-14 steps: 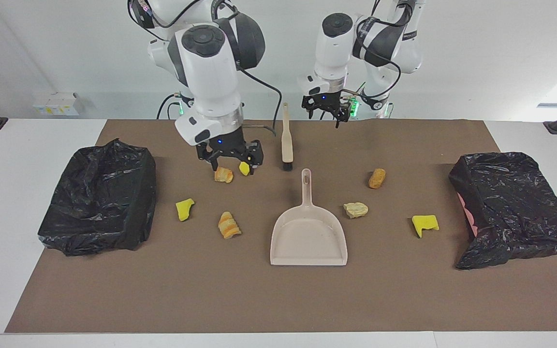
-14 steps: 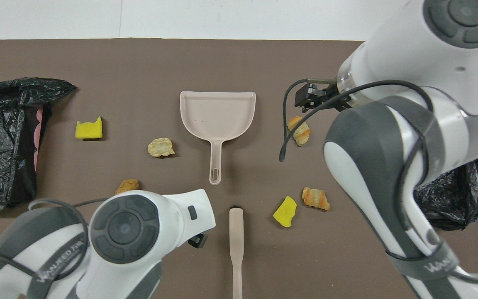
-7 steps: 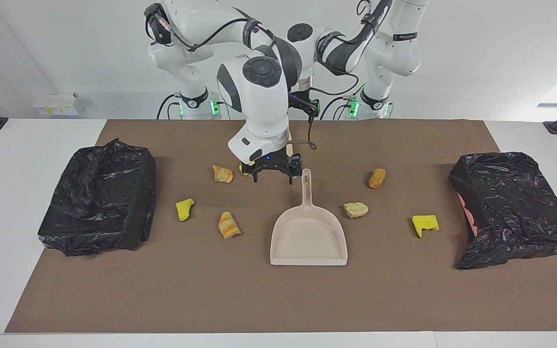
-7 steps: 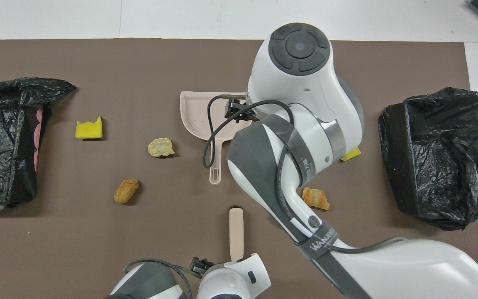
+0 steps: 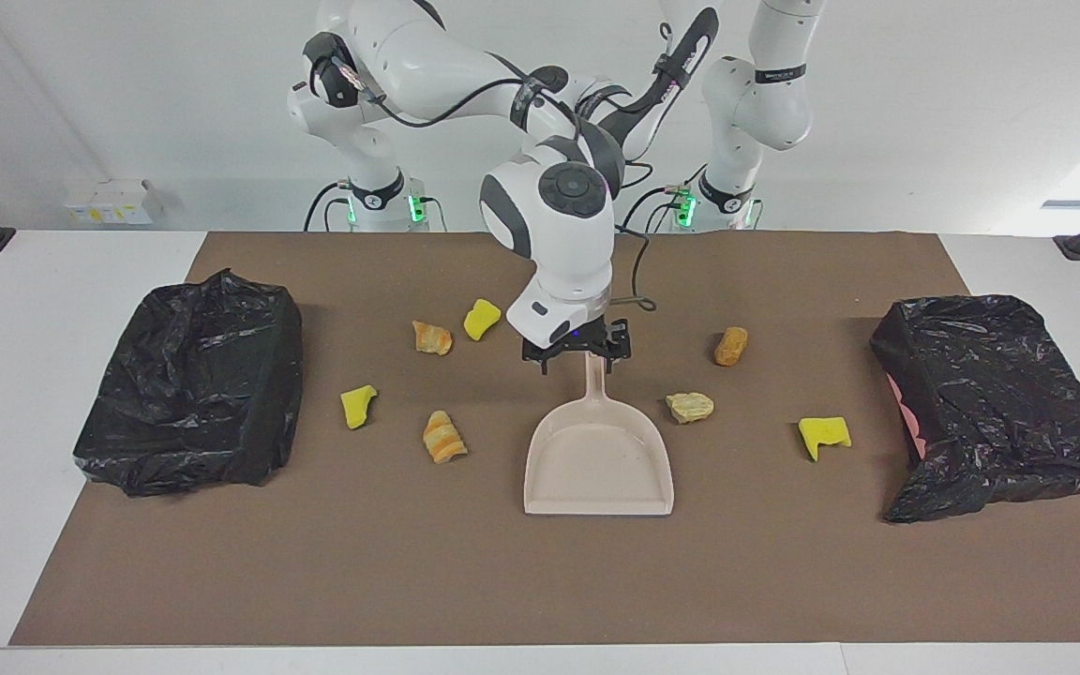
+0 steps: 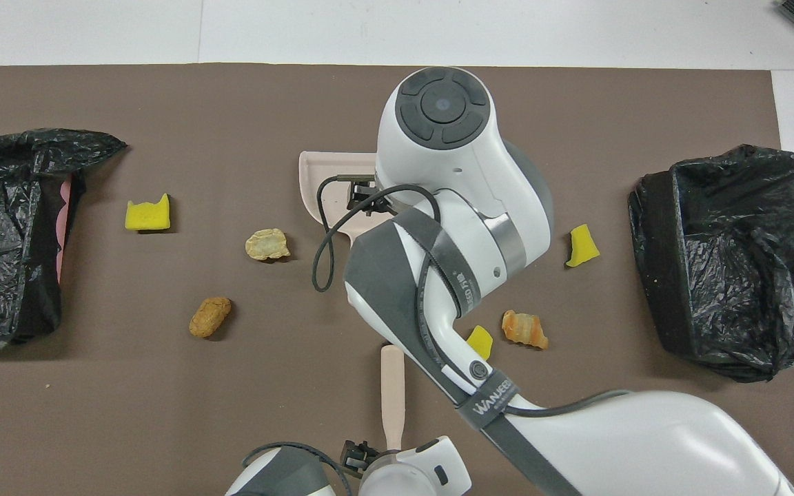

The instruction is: Sweep and dump trash in bin

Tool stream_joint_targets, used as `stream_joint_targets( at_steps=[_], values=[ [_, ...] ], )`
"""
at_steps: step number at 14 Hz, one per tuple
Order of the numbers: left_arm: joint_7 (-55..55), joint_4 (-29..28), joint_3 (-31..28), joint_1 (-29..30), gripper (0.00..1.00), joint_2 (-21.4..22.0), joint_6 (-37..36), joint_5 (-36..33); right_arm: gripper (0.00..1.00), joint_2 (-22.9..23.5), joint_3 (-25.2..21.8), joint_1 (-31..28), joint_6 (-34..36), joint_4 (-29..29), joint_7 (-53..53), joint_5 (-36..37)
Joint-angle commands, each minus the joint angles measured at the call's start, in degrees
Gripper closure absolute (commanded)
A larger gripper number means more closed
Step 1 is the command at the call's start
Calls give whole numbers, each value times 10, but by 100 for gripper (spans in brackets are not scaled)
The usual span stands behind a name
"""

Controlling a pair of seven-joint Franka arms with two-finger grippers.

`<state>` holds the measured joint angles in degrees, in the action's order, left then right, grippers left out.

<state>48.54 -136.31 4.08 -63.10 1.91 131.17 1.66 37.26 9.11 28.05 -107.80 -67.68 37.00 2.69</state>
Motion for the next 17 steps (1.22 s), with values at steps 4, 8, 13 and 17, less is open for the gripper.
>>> stream_joint_targets(
  at_steps=[4,8,13,17],
  values=[
    [10,3,-14,-6,29,8,-6,4,0,-28,5,9,-44,-83,-19,12],
    [10,3,-15,7,53,10,-26,4,0,-84,6,9,-127,-208,-36,3],
    [1,14,-16,53,100,17,-65,4,11,-90,8,13,-145,-236,-44,2],
    [1,18,-18,66,100,20,-83,4,90,-98,15,13,-142,-251,-44,2]
  ],
)
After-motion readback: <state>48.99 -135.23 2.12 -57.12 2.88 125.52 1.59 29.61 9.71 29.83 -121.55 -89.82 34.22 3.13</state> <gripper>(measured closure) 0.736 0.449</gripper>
